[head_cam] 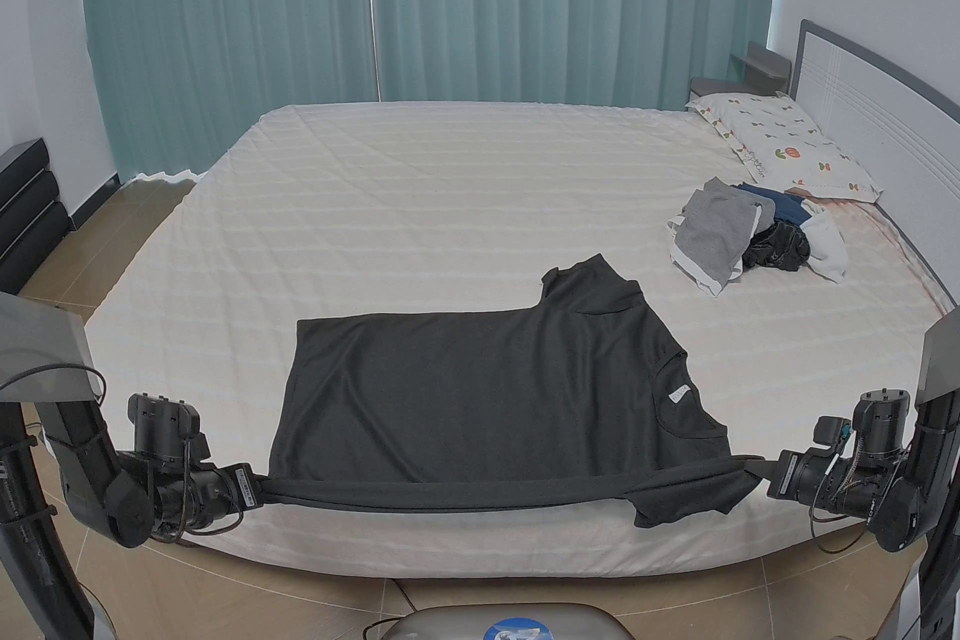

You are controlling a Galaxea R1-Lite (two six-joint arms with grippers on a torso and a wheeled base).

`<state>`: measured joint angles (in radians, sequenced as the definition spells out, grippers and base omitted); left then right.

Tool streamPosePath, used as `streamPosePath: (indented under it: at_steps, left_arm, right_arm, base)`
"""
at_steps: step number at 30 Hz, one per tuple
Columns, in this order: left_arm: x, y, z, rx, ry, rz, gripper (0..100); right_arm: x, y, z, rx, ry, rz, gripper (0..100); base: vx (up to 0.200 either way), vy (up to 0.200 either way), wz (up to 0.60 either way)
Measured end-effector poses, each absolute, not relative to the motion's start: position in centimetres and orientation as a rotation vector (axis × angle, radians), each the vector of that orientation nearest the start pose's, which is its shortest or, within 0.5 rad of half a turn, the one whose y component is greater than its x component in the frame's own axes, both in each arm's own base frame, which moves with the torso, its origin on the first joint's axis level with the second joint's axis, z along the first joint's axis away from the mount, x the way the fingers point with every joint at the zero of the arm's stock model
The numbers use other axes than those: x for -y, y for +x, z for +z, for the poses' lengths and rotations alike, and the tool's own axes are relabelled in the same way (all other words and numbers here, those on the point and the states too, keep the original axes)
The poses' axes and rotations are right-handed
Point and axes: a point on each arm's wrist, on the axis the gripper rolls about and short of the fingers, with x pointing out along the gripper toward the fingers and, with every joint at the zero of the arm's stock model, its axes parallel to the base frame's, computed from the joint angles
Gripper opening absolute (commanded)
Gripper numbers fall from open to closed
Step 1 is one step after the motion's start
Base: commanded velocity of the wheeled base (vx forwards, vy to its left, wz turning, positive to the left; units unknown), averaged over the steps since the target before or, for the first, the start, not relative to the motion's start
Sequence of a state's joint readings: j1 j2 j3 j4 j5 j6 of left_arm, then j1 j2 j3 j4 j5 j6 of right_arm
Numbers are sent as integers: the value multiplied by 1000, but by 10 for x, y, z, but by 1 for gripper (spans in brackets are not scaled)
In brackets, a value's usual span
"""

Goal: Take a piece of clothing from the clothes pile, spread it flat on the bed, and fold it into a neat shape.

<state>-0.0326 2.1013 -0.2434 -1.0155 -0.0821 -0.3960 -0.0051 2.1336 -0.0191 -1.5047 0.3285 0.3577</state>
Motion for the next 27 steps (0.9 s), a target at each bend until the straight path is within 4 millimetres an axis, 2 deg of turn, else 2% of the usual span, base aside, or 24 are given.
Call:
streamPosePath:
  at_steps: [5, 11, 14, 21, 27]
  left_arm:
    - [9, 252, 10, -912, -456, 105, 0]
    - [10, 273, 42, -811, -590, 138, 0]
    - [10, 277, 51, -779, -608, 138, 0]
    - [9, 280, 55, -755, -610, 135, 0]
    - [10, 289, 52, -756, -618, 134, 0]
  right_arm:
    - [-6, 224, 5, -632, 448, 204, 0]
    - [-7, 237, 7, -582, 448, 218, 0]
    - [-8, 241, 10, -556, 448, 224, 0]
    - [-9, 248, 13, -528, 444, 230, 0]
    - [-9, 262, 10, -498, 438, 234, 0]
  base:
    - [0, 0, 0]
    - [0, 0, 0]
    - [0, 0, 0]
    - [0, 0, 0]
    - [0, 0, 0]
